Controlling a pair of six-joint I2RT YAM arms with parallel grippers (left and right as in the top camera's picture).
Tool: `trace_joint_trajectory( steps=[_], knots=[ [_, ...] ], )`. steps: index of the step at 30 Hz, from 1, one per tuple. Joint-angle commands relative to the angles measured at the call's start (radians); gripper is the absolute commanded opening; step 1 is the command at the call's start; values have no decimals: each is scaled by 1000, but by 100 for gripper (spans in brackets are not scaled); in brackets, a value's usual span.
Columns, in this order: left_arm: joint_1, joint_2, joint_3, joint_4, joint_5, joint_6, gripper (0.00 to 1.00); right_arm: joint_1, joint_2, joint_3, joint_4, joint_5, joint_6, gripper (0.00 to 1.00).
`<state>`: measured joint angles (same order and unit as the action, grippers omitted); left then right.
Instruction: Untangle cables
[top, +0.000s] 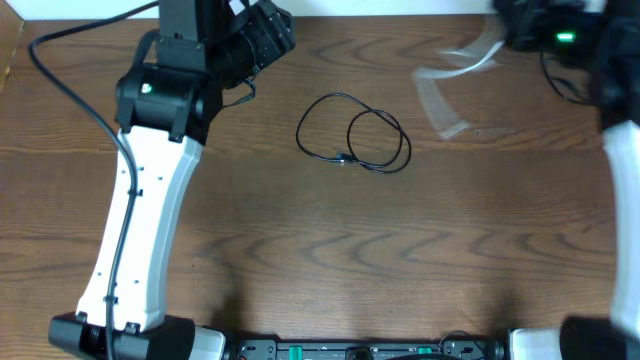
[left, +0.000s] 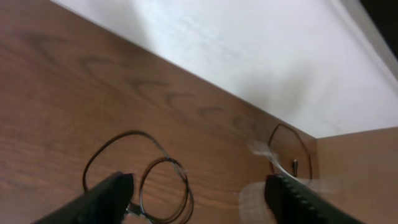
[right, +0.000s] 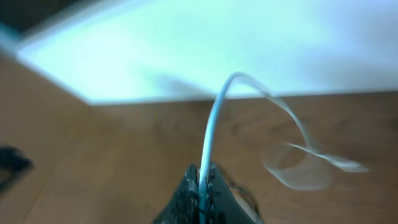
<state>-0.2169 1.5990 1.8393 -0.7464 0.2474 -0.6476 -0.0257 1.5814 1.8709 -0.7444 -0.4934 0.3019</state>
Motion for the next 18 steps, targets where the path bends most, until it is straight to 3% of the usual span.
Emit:
trace_joint_trajectory(
  steps=[1,10,18],
  knots=[
    [5,36,12,-16,-24,27,75,-97,-104,37,-32,109,72,1],
    [4,55,11,-16,-24,27,76,-341,-122,36,-93,130,86,1],
    [4,55,10,-37,-24,27,76,-506,24,36,-122,153,77,1]
  ],
)
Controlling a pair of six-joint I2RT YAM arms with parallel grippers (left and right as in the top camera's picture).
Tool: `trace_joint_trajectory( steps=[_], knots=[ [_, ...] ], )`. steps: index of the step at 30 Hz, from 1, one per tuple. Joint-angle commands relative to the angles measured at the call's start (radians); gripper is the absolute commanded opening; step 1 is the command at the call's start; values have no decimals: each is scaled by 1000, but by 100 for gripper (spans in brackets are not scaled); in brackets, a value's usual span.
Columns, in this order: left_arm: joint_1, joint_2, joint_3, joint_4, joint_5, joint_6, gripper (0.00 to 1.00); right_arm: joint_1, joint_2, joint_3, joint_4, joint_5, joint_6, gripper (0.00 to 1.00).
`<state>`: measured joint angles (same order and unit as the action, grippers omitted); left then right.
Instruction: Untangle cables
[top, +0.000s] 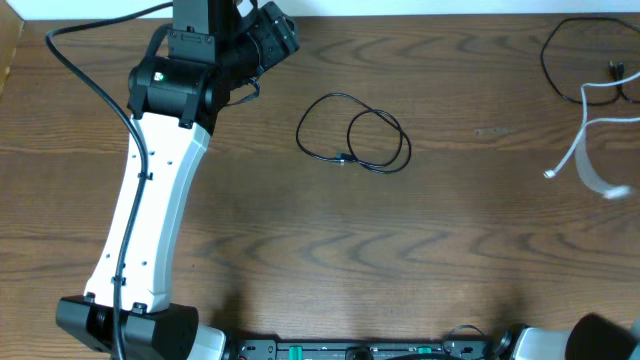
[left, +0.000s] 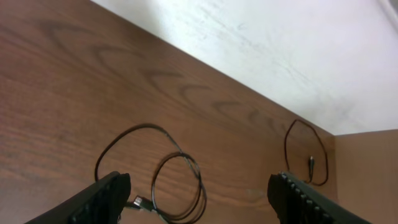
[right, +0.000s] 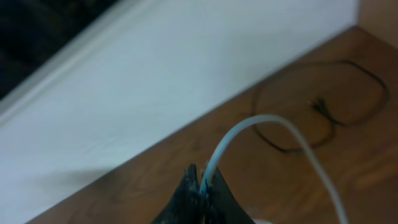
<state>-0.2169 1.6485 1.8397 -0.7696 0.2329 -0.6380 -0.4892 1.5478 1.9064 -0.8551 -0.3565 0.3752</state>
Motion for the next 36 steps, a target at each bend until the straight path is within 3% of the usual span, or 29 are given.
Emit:
trace_joint_trajectory(
  steps=[1,4,15,16,18,19,22,25,28,36],
  knots=[
    [4,5,10,-16,-10,17,76,-50,78,1,-14,14,6,1],
    [4,5,10,-15,-9,17,76,-61,141,1,-26,56,6,1],
    [3,5,10,-23,-9,17,76,-88,361,1,-8,569,36,1],
    [3,5,10,-24,-9,17,76,-93,378,1,-4,575,35,9],
    [3,5,10,-30,-10,17,76,-103,409,1,-4,565,35,96],
    [3,5,10,-31,-10,17,76,-106,421,1,-13,548,36,99],
    [3,5,9,-38,-9,22,76,-110,428,1,-58,436,31,99],
    [3,5,1,-38,-9,58,76,-100,410,1,-73,246,-87,99],
    [2,7,-18,-39,-10,64,80,-67,389,1,-120,150,-155,99],
    [-47,57,-60,-64,-6,177,81,74,385,-1,-209,-61,-288,99]
  ],
)
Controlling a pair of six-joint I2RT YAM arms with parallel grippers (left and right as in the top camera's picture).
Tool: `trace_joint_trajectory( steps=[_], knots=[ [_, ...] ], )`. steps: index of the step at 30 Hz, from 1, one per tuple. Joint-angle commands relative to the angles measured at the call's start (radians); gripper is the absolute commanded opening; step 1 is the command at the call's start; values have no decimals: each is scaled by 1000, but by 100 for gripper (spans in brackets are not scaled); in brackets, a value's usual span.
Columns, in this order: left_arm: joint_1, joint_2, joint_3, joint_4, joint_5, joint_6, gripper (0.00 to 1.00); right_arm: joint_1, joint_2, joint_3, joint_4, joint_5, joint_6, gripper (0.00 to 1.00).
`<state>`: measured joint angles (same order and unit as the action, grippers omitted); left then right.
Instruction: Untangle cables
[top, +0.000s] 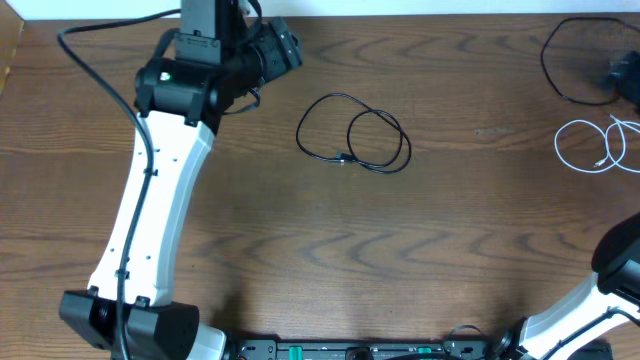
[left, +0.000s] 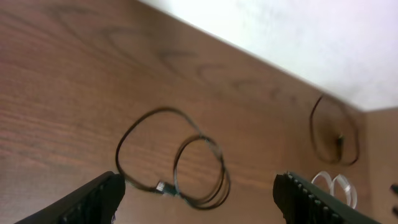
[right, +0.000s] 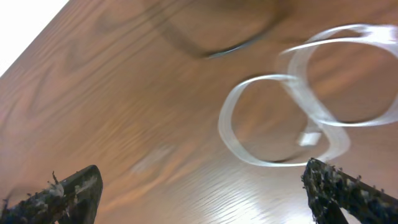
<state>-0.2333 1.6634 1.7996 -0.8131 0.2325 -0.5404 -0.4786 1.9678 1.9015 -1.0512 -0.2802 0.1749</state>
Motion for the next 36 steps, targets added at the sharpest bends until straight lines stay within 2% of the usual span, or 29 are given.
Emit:
trace_joint_trajectory(
  steps=[1,6,8,13,16,19,22,24,28,31,36],
  knots=[
    [-39,53,-20,-26,-5,93,81,82,-35,1,-13,-139,-87,99],
    [-67,117,-20,-58,-6,141,81,212,-35,-27,-15,-138,-87,99],
    [-67,133,-20,-61,-6,145,81,261,-35,-50,-10,-138,-85,94],
    [-23,140,-20,-61,-85,188,81,390,-35,-177,67,-138,-69,87],
    [19,139,-20,-66,-84,188,81,451,-35,-272,148,-138,-48,80],
    [56,139,-20,-91,-84,188,81,513,-35,-369,248,-138,-49,61],
    [88,139,-20,-120,-85,188,81,569,-35,-460,354,-136,-39,57],
    [99,139,-20,-126,-84,188,81,588,-35,-501,404,-120,-9,57],
    [107,140,-20,-133,-84,189,81,618,-34,-587,529,-106,8,46],
    [107,139,-20,-131,-85,189,81,627,-26,-628,588,-107,11,42],
    [107,140,-20,-124,-88,188,81,628,21,-649,615,-161,-13,43]
  ],
)
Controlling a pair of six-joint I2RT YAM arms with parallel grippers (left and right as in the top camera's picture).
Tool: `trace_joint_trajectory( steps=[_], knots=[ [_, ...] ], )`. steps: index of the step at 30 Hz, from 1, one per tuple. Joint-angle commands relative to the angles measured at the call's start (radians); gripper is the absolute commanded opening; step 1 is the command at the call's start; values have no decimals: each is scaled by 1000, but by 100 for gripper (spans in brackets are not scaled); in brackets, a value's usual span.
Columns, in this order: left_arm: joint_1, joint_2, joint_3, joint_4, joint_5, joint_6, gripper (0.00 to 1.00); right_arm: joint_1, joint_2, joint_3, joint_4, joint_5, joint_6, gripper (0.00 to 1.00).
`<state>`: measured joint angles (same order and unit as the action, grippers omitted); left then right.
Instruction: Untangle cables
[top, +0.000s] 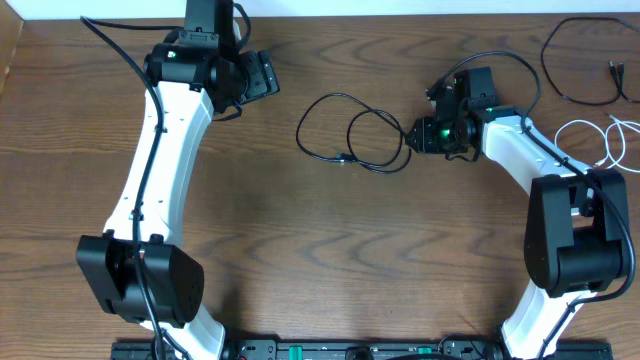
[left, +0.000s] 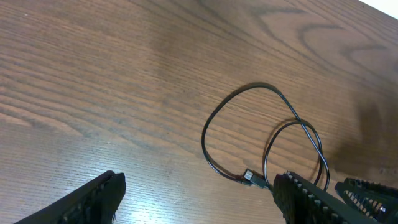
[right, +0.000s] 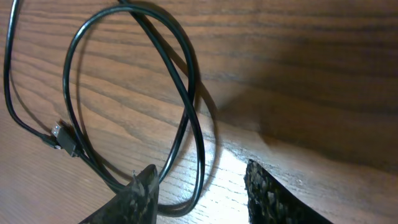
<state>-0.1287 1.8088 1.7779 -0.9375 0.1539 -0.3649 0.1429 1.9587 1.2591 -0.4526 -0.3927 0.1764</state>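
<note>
A thin black cable lies in two overlapping loops at the middle of the table, its plug end toward the front. My right gripper is low at the cable's right loop. In the right wrist view it is open, and the end of that loop runs between its fingers. My left gripper hangs to the left of the cable and behind it. It is open wide and empty, with the cable ahead of it.
A white cable lies coiled at the table's right edge. Another black cable lies at the back right corner. The wooden table shows bare wood in front of the cable.
My right gripper, open over the white cable at the far right edge, now stands open at the black cable's right loop. My left gripper is lower and closer to the table.
My right gripper was shut on the white cable, holding it in the air at the back right, then at the far right edge. Then the white cable lay coiled on the table with the gripper open. Now that gripper is at the middle black cable.
</note>
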Motion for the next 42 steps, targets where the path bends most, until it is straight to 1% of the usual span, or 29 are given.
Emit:
trace_joint_trajectory(
  steps=[1,5,8,11,14,16,17,18,19,20,21,22,25,29,32,39,42],
  knots=[
    [2,-6,2,1,-10,13,81,7,45,-6,27,-79,-18,43],
    [2,-6,2,0,-9,13,81,6,101,-6,53,-176,2,45],
    [2,-6,2,0,-9,13,81,6,138,-6,53,-189,34,45],
    [2,-6,2,0,-9,13,81,6,180,-6,62,-248,49,45],
    [2,-6,2,0,-9,13,81,6,213,-6,89,-294,107,43],
    [2,-6,2,0,-9,13,82,9,240,-6,111,-315,166,40],
    [2,-6,2,0,-9,13,81,10,254,-6,124,-325,186,36],
    [2,-6,2,1,-9,13,81,12,270,-6,133,-326,217,28],
    [2,-6,2,1,-9,13,81,12,282,-6,141,-325,253,16],
    [2,-6,2,2,-9,13,81,12,292,-6,158,-326,295,9],
    [2,-6,2,3,-9,13,82,12,299,-6,176,-326,315,4],
    [2,-6,2,4,-9,13,81,12,299,-6,196,-326,322,1],
    [2,-6,2,3,-9,13,81,12,287,-4,243,-337,324,1],
    [2,-6,2,3,-9,13,81,10,213,-2,257,-336,323,1],
    [2,-6,2,3,-9,13,81,3,107,5,258,-335,296,1],
    [2,-6,2,3,-9,13,82,-29,-260,55,259,-331,275,1],
    [2,-6,2,3,-9,13,81,-57,-400,103,254,-279,275,1]
  ],
)
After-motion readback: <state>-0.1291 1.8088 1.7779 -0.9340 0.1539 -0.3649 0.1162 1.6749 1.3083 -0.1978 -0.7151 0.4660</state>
